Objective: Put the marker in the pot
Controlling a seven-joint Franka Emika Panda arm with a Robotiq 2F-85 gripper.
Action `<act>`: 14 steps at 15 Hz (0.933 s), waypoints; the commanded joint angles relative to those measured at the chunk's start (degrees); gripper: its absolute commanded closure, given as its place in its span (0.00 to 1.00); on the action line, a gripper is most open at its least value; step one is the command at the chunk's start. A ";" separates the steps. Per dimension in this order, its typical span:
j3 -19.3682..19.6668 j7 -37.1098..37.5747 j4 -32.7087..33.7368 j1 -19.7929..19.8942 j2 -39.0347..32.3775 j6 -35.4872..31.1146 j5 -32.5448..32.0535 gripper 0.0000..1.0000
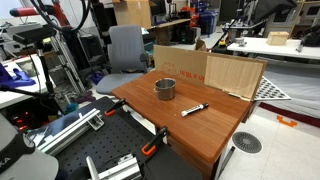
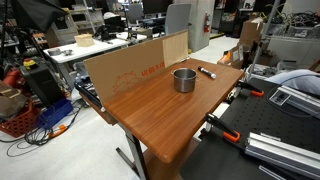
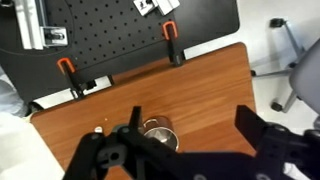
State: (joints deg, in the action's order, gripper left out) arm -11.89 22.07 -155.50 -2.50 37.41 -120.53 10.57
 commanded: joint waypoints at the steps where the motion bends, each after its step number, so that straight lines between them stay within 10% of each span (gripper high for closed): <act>1: 1.95 -2.30 0.50 2.00 -3.91 -5.25 -2.08 0.00; 14: 10.45 -4.02 14.22 7.78 -32.80 -18.99 -9.11 0.00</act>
State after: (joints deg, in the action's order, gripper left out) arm -2.92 18.48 -146.41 4.95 11.76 -137.29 2.78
